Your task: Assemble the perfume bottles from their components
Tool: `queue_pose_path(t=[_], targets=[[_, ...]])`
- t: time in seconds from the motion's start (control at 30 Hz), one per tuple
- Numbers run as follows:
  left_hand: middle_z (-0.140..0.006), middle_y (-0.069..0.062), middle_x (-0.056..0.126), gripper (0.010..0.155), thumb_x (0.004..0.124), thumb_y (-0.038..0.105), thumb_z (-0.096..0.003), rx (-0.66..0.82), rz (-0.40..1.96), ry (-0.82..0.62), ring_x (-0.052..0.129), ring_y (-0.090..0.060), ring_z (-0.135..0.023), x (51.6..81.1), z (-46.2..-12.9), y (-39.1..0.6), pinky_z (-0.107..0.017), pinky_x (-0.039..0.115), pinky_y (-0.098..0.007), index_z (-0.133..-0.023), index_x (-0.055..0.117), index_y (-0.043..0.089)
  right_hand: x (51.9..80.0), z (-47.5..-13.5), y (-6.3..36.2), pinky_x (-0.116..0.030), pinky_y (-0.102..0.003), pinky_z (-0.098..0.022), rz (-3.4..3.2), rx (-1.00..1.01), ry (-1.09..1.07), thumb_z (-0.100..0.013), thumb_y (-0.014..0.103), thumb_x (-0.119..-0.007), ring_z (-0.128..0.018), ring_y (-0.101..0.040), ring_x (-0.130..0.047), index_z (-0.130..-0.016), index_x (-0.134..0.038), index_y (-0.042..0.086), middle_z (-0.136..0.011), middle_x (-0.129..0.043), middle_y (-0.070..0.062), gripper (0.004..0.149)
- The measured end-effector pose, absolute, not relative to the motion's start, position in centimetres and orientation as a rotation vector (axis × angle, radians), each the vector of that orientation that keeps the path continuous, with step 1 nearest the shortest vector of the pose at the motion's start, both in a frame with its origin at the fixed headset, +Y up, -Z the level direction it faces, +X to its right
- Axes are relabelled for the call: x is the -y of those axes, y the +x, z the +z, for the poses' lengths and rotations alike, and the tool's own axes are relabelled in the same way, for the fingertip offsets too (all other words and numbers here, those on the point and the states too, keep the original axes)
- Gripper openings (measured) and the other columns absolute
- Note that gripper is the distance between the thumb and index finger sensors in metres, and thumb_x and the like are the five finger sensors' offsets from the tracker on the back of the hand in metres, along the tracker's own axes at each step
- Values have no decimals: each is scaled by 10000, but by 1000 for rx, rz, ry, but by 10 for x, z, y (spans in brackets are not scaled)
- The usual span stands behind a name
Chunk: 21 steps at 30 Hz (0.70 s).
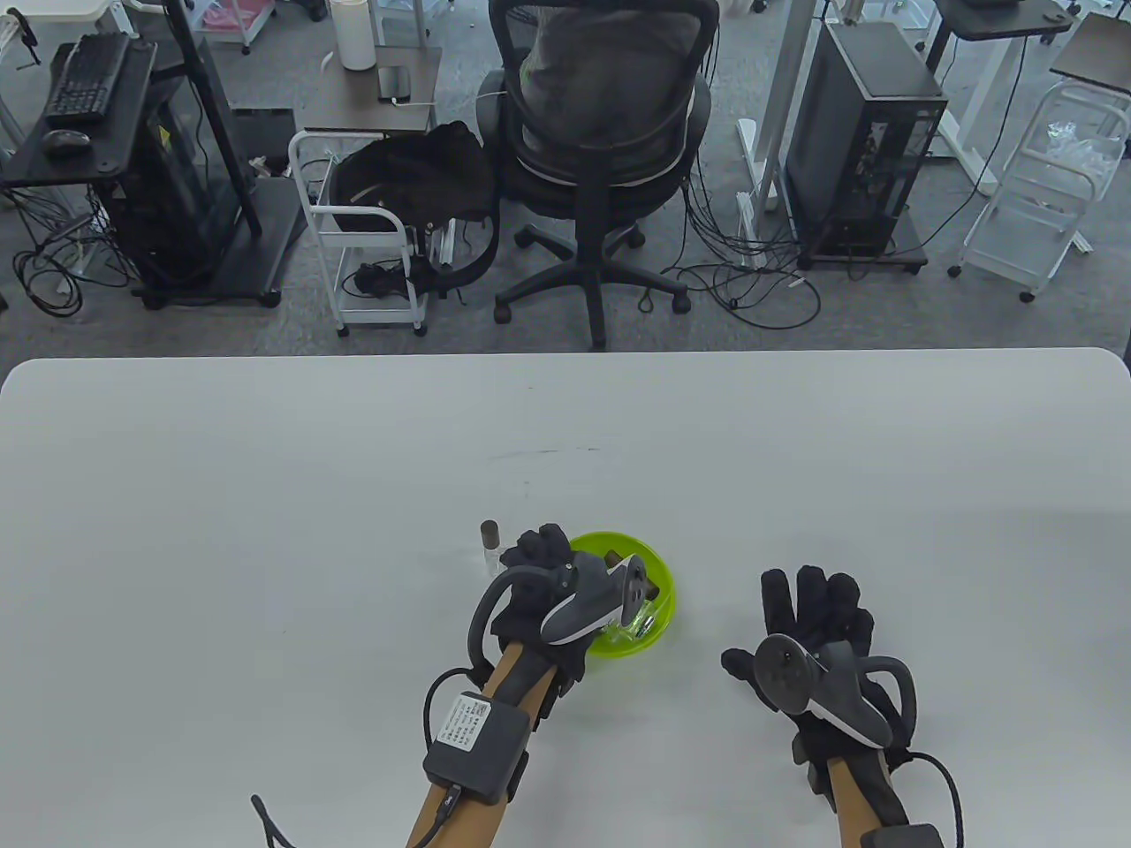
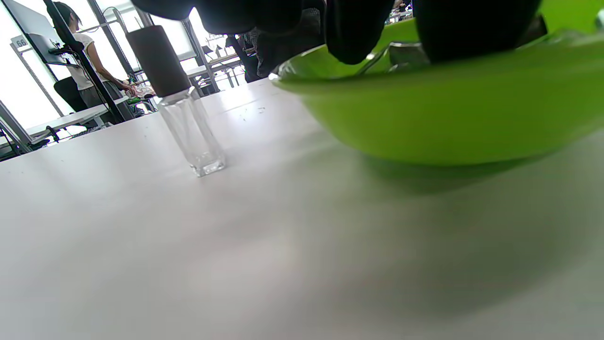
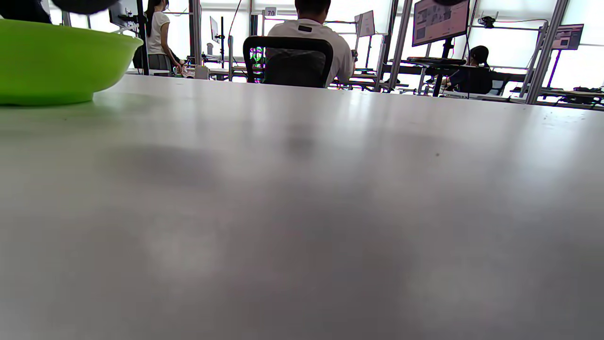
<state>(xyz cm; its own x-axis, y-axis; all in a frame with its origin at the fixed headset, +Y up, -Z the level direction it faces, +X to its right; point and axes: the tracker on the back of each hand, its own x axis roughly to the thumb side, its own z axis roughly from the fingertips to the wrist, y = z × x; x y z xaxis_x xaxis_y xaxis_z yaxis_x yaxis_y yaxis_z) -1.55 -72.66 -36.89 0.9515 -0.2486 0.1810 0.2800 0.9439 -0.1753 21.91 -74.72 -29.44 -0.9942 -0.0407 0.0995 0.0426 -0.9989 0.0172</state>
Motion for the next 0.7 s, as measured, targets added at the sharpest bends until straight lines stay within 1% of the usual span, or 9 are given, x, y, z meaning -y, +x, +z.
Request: queue_pose_path(t=[0.2, 0.23, 0.27, 0.4, 0.57, 0.7], targets=[[-1235, -206, 429, 681, 707, 607, -531, 155, -284, -224, 543, -474, -1096, 729, -371, -10, -810, 527, -586, -1117, 623, 271, 748, -294, 219, -399, -796, -722, -3094, 34, -160, -527, 685, -517, -1044, -709, -220, -1165, -121, 114, -1185, -173, -389, 943], [-1234, -207, 431, 678, 704, 604, -537, 152, -282, -232, 546, -476, -1095, 729, -372, -9, -810, 528, -585, -1119, 620, 266, 749, -294, 218, -400, -796, -722, -3088, 38, -161, -527, 685, -517, -1044, -709, -222, -1167, -91, 112, -1185, -173, -388, 959], [-1235, -206, 431, 670, 701, 598, -547, 151, -277, -237, 546, -475, -1095, 730, -372, -9, -810, 528, -585, -1120, 618, 261, 749, -294, 218, -401, -796, -722, -3085, 38, -162, -527, 685, -517, -1044, -708, -222, -1164, -121, 111, -1184, -173, -390, 944], [-1234, -212, 420, 650, 701, 581, -570, 137, -231, -258, 538, -478, -1097, 731, -374, -10, -811, 525, -587, -1117, 617, 240, 749, -293, 217, -401, -795, -722, -3082, 33, -166, -528, 684, -517, -1043, -709, -222, -1164, -121, 111, -1184, -175, -388, 943], [-1234, -219, 395, 655, 722, 585, -563, 129, -192, -260, 519, -487, -1101, 733, -376, -11, -813, 511, -595, -1098, 641, 217, 749, -293, 217, -399, -794, -724, -3087, 28, -170, -528, 685, -515, -1045, -707, -218, -1166, -91, 114, -1185, -173, -387, 955], [-1240, -222, 364, 709, 686, 639, -524, 120, -176, -278, 491, -495, -1109, 735, -377, -14, -815, 505, -600, -1112, 630, 246, 750, -293, 217, -399, -794, -724, -3084, 32, -170, -529, 684, -516, -1046, -705, -218, -1166, -93, 112, -1185, -170, -387, 955]])
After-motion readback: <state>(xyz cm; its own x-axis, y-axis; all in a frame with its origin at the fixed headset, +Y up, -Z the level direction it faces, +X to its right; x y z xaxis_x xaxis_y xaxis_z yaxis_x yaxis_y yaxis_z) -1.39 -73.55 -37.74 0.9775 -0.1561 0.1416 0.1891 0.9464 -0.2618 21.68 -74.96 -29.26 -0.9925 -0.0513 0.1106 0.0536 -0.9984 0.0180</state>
